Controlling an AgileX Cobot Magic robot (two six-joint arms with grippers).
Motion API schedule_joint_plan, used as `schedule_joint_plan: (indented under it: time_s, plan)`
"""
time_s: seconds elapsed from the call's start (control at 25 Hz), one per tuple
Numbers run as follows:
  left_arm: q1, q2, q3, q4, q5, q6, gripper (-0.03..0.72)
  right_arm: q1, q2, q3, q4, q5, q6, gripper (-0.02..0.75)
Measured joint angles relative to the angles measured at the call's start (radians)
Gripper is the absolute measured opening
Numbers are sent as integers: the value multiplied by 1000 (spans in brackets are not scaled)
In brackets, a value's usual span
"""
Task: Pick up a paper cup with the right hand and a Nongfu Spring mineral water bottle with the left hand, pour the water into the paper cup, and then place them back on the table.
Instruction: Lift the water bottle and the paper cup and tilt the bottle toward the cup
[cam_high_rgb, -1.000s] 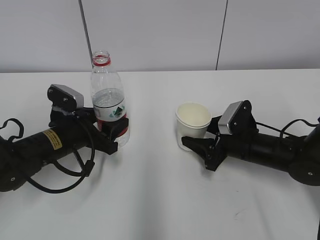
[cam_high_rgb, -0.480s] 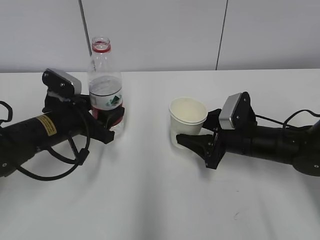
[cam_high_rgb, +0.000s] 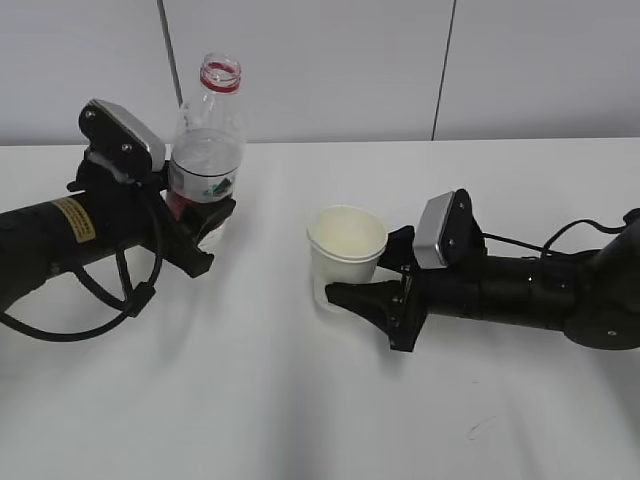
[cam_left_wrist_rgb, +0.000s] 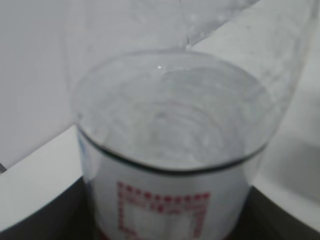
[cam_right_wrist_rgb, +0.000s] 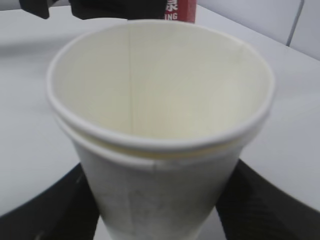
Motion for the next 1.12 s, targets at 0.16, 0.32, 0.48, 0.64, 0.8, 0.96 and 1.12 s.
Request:
schedule_joint_plan:
  time_s: [0.16, 0.32, 0.48, 0.64, 0.8, 0.96, 1.12]
  plan:
    - [0, -23, -3, 2, 58, 77, 428, 17, 0, -8, -10, 2, 2, 485]
    - [0, -25, -21, 3, 132, 147, 428, 17, 0, -33, -12, 14, 17, 485]
    - [0, -25, -38, -9, 158, 228, 427, 17, 0, -66, -23, 52, 58, 485]
    - [0, -25, -74, -28, 188, 300, 426, 17, 0, -94, -58, 72, 66, 485]
    - [0, -25, -102, -34, 211, 334, 419, 17, 0, -106, -77, 114, 69, 484]
    - [0, -25, -112, -35, 224, 421, 419, 17, 0, -126, -81, 118, 101, 484]
    - [0, -25, -112, -40, 232, 489, 419, 17, 0, -146, -86, 118, 133, 484]
